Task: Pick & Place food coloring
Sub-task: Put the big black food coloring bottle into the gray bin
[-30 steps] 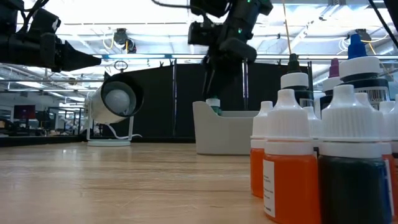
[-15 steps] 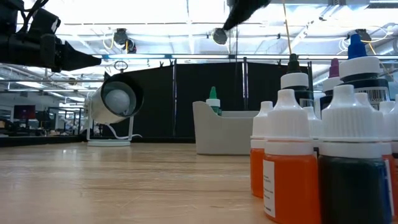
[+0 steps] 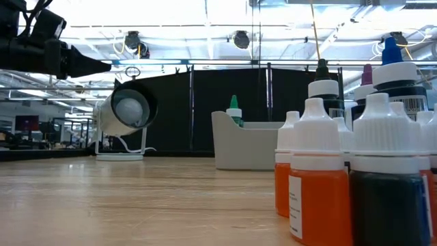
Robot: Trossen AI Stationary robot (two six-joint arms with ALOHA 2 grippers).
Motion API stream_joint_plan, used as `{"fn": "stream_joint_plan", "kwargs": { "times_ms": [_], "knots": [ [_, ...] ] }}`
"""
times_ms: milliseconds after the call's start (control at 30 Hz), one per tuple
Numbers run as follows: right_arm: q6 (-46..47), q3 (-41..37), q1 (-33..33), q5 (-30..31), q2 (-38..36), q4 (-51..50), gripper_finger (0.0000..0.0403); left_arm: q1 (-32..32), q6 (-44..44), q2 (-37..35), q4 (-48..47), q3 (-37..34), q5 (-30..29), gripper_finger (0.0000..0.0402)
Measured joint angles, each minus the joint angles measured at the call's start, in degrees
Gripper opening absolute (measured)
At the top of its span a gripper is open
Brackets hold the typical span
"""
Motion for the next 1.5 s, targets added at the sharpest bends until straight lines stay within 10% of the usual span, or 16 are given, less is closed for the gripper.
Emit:
{"fn": "stream_joint_plan", "kwargs": {
  "times_ms": [633, 1200, 1500],
  "knots": [
    [-7.1, -41.6, 2.8, 5.4, -17.0, 41.4, 0.0180, 0.0, -1.1, 0.0, 0.0, 0.0, 0.0, 0.0024],
    [-22.8, -49.6, 2.3, 11.2, -33.4, 47.6, 0.0010, 0.0, -3.3, 0.0, 2.9, -0.1, 0.1, 0.0024],
    [-24.7, -55.2, 0.4, 7.0, -39.4, 49.9, 0.0002, -0.1, -13.3, 4.0, 6.4, -0.1, 10.1, 0.0024]
  ]
}}
